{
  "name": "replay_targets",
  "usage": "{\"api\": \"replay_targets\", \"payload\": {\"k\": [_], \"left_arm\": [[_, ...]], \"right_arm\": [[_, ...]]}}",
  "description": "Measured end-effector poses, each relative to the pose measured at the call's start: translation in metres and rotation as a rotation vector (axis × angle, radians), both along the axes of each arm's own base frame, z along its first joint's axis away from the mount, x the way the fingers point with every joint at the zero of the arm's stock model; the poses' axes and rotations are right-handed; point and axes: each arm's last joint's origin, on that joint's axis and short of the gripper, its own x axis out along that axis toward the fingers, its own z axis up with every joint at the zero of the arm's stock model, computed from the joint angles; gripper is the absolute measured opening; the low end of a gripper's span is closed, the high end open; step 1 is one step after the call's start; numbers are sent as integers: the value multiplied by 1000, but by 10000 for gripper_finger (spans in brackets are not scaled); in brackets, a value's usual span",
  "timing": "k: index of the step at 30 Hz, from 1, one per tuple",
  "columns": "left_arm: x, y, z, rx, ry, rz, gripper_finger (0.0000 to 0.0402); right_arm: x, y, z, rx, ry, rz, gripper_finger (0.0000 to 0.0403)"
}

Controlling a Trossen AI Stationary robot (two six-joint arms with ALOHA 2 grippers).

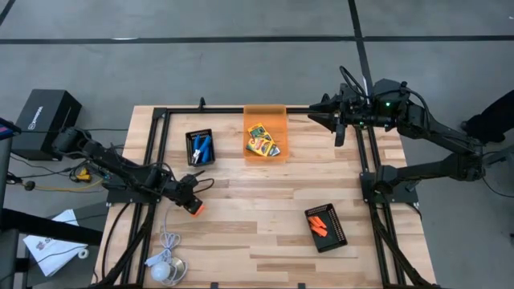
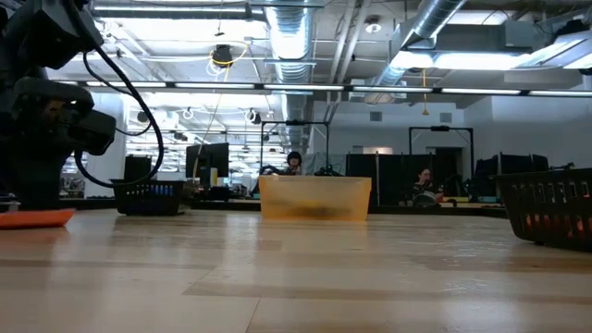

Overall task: Pick & Place School Supplies
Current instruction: Put the orange eraser into the bottom black bin

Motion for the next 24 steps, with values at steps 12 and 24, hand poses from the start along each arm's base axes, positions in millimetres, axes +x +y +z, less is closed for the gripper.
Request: {"api": "replay_targets", "payload": {"k": [12,24], "left_arm": [[-7,1,-1,0,57,-13,0],[-11,4,10,8,16,-1,0]], "right_arm": [[0,0,0,-2,1,1,132],[0,0,0,-2,1,1,132]]}}
